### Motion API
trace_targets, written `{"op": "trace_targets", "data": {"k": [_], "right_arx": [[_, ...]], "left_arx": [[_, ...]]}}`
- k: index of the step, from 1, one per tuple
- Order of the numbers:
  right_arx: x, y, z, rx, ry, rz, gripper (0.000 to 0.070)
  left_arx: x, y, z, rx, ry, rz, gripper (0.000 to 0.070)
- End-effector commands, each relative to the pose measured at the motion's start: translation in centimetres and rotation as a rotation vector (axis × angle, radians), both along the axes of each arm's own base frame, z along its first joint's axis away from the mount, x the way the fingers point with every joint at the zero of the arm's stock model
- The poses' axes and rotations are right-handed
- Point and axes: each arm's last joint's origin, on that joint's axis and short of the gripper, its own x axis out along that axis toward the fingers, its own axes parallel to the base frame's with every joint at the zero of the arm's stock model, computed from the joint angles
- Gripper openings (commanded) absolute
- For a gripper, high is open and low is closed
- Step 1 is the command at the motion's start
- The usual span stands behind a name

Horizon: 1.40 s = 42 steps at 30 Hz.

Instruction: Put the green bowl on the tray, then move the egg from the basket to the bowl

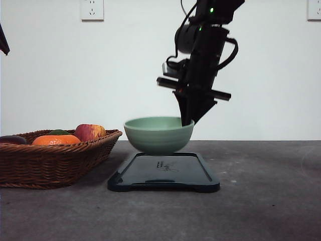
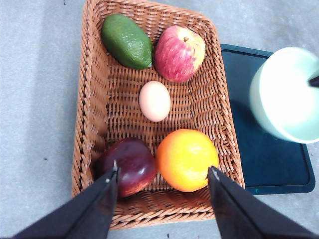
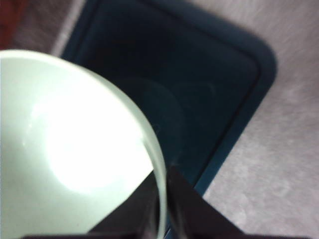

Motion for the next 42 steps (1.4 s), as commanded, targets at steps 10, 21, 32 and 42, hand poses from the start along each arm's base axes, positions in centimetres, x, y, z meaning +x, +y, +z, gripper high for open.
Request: {"op": "trace_targets", "data": {"k": [10,21,32,42], "right_arx": [[1.0,0.8,-2.3,-0.016,0.034,-0.002,0.0009],[0.8,0.6,-2.2,-0.023,0.048,-0.002,0.0134],[0.3,-0.2,3.4,-0.065,0.004,0.018,0.0134],[-2.6,-1.5,10.8,0.022,-0.179,0.013,0.0133]], "left_arx": [[0.2,-0.1,0.8,0.002,-0.027,-0.014,0.0350],[0.0,-0.1,0.6,0.004,0.002,-0.014,0.0350],[-0.1,-0.1,0.5,0.004,0.010,-0.014,0.0350],[-0.1,-0.1,0.5,0.005,0.011,-0.014,0.0350]]}}
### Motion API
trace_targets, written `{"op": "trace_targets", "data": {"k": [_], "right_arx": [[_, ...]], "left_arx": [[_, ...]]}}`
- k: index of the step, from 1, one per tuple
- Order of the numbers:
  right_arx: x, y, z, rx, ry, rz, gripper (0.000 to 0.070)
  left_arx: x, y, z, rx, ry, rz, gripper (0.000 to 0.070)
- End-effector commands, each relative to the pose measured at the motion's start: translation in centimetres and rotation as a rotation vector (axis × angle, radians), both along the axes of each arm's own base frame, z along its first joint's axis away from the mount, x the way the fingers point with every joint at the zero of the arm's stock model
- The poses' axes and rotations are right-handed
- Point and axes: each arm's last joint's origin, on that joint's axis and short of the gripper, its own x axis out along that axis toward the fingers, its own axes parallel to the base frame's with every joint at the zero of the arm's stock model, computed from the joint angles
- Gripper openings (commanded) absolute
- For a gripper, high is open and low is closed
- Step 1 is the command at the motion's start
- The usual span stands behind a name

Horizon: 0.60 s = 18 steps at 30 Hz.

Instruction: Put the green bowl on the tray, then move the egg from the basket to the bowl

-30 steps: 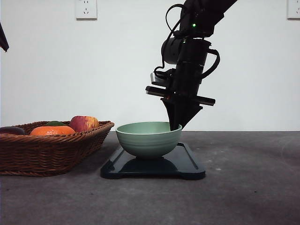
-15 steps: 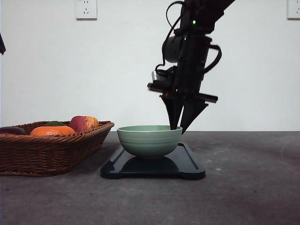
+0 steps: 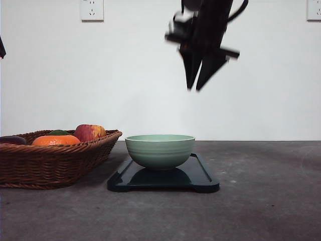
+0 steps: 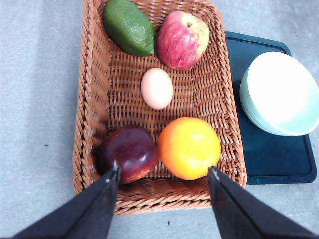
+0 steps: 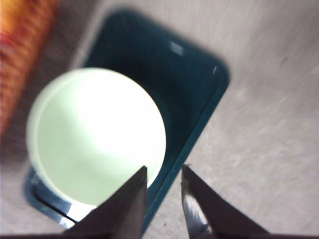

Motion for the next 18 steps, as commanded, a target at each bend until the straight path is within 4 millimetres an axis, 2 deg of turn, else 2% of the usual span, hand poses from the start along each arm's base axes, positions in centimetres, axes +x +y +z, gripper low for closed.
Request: {"op": "trace_targets", "data": {"k": [1,5,8,12,18], "right_arx": [[-0.3,0.1,1.5,0.028,-0.067,0.015,0.0133],[-1.2,-0.3,3.7,0.083,-0.177,0.015,0.0133],[-1.9,-0.5,4.0,0.108,-0.226,0.018,0.0133],[-3.0,-1.1,2.8,0.130,-0.262,0.021,0.0133],[-6.4,-2.7,-0.2,0.173,-0.316,0.032,0.0133]], "left_arx": [[0.2,-0.1,0.8,0.002,-0.029,-0.014,0.0350],[0.2,-0.1,0.8,0.002,-0.029,-0.014,0.0350],[0.2,-0.1,0.8,0.002,-0.028,-0.014,0.0350],[0.2,-0.1,0.8,0.002,-0.028,-0.014,0.0350],[0.2,-0.1,0.8,0.002,-0.030,-0.014,0.0350]]}}
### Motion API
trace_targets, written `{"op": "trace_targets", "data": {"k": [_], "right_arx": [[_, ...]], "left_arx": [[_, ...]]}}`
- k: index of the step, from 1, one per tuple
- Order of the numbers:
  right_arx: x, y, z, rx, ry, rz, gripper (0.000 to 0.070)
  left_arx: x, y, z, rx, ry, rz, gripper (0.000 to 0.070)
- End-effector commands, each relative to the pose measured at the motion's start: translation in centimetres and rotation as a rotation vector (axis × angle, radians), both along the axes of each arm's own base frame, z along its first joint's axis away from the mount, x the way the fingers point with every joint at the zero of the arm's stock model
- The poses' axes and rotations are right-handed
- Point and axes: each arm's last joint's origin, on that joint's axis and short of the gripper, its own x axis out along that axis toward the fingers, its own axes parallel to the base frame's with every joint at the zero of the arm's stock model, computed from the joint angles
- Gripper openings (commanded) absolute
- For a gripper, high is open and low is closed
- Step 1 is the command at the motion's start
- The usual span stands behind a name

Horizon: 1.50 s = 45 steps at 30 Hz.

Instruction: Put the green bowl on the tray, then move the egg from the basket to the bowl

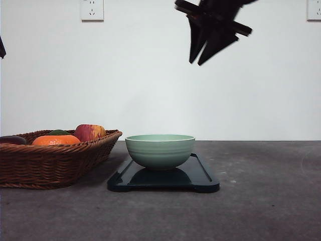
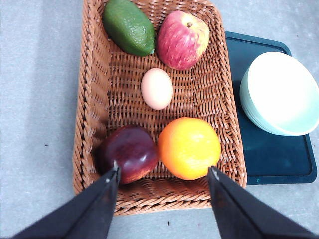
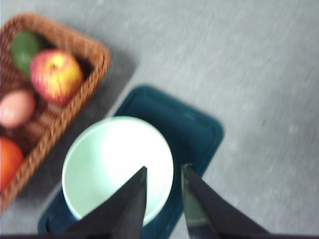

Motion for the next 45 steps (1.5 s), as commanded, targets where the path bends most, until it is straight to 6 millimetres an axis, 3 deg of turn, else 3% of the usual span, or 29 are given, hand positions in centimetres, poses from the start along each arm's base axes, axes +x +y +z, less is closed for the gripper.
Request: {"op": "trace_targets", "data": {"k": [1,14,23,33,39,45], "right_arx": [[-1.1,-0.3,-0.7,0.009,-0.031,0.015,0.0133],[-10.3,-4.9,-6.5,0.051,-0.120,0.013,0.0133],[-15.3,-7.4,-8.9,0.080,-0.095,-0.025,0.0134],[-16.4,-8.0,-8.5,0.095,-0.110,-0.029,0.0135],[-16.5,-8.0,-8.5,0.094,-0.104,-0.025,0.0135],[-16.5,-8.0,-8.6,0.090,-0.093,-0.026,0.0135]], "left_arx": [[0.2,-0.1,0.8,0.001,-0.031,-0.014,0.0350],[0.3,-0.1,0.9,0.001,-0.047,-0.014,0.0350],[0.3,-0.1,0.9,-0.006,-0.044,-0.007,0.0351],[1.2,-1.2,1.6,-0.013,0.031,-0.047,0.0357],[4.1,-2.4,2.2,0.012,0.063,-0.100,0.0365],[8.1,-3.7,1.4,0.044,0.095,-0.131,0.0434]]}}
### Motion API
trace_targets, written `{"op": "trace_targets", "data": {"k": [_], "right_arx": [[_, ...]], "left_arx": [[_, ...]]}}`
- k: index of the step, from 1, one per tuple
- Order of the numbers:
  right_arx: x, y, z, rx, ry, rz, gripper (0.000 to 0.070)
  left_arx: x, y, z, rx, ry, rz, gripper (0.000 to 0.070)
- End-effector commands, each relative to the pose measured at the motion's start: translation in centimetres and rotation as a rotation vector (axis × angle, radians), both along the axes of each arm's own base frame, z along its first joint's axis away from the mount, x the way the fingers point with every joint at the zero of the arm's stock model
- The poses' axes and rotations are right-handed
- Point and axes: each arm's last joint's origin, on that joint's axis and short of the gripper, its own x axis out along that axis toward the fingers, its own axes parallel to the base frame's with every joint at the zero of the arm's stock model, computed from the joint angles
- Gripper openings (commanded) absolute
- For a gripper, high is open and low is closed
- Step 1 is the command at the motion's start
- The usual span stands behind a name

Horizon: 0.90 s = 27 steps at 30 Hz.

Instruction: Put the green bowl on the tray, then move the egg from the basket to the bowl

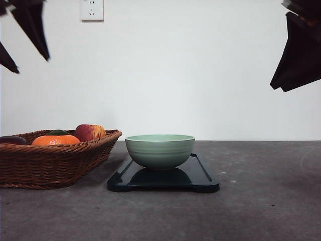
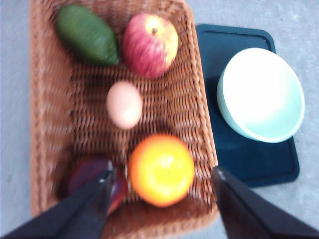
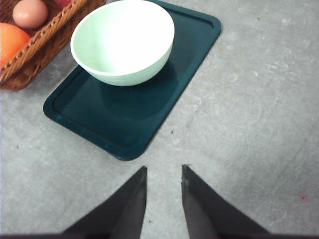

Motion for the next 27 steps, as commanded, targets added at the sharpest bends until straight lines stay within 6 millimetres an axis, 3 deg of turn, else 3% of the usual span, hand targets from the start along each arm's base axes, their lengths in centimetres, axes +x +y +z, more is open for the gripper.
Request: {"op": "trace_targets", "data": {"k": [1,8,14,27], "right_arx": [[0.0,0.1,0.0,0.007,0.005,0.000,0.0135],[0.0,0.1,0.0,0.004,0.010,-0.001,0.0135],[0.0,0.1,0.0,0.004,0.010,-0.001,0.0135],[0.0,0.1,0.0,0.012,0.016,-0.019,0.0135]], "left_arx": [[1.4,-0.4,-0.1,0.018,-0.006,-0.018,0.0434],[5.8,-1.5,-2.9,0.071,0.081,-0.037,0.0433],[8.4,-2.3,-5.9,0.159,0.108,-0.028,0.0432],[11.4,-3.0,-10.4,0.181,0.132,-0.014,0.0432]]}}
